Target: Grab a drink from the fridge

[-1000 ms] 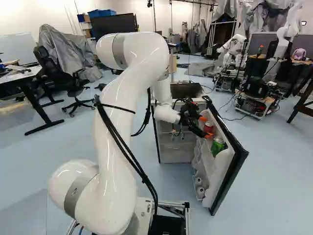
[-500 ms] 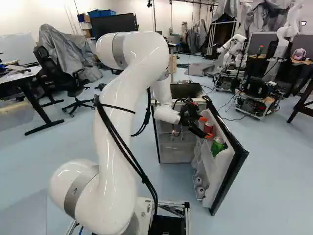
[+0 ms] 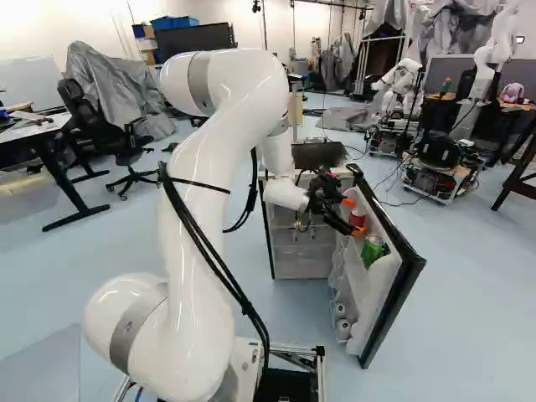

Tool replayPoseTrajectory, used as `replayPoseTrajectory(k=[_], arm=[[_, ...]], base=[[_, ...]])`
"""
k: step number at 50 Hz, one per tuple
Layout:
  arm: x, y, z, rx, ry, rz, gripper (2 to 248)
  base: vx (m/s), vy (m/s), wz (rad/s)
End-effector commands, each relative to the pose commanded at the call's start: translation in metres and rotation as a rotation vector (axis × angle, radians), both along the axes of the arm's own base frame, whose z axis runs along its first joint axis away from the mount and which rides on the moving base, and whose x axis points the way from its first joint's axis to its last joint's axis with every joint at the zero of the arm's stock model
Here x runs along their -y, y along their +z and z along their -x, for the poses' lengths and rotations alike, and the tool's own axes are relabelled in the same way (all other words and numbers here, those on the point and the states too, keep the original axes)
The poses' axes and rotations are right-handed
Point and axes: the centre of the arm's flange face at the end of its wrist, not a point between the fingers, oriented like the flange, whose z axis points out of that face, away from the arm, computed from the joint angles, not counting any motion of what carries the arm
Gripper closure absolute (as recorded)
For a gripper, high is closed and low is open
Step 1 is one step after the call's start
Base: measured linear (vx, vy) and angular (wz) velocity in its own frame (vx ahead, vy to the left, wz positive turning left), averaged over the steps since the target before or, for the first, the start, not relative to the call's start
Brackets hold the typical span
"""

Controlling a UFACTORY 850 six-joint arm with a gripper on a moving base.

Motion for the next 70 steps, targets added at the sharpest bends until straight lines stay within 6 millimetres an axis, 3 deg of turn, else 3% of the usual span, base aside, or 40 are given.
replayPoseTrajectory(k=[24,25,29,30,34,35,39,40,45,46,70], arm=[[-0.0006,-0.0015,-0.0003,0.000,0.004,-0.018,3],[-0.0006,-0.0015,-0.0003,0.000,0.004,-0.018,21],[-0.0006,-0.0015,-0.0003,0.000,0.004,-0.018,21],[-0.0006,-0.0015,-0.0003,0.000,0.004,-0.018,59],[-0.0006,-0.0015,-0.0003,0.000,0.004,-0.018,59],[-0.0006,-0.0015,-0.0003,0.000,0.004,-0.018,96],[-0.0006,-0.0015,-0.0003,0.000,0.004,-0.018,96],[-0.0006,-0.0015,-0.0003,0.000,0.004,-0.018,135],[-0.0006,-0.0015,-0.0003,0.000,0.004,-0.018,135],[-0.0006,-0.0015,-0.0003,0.000,0.004,-0.018,155],[-0.0043,0.0003,0.0014,-0.004,0.007,0.000,155]], base=[[0.000,0.000,0.000],[0.000,0.000,0.000],[0.000,0.000,0.000],[0.000,0.000,0.000],[0.000,0.000,0.000],[0.000,0.000,0.000],[0.000,0.000,0.000],[0.000,0.000,0.000],[0.000,0.000,0.000],[0.000,0.000,0.000],[0.000,0.000,0.000]])
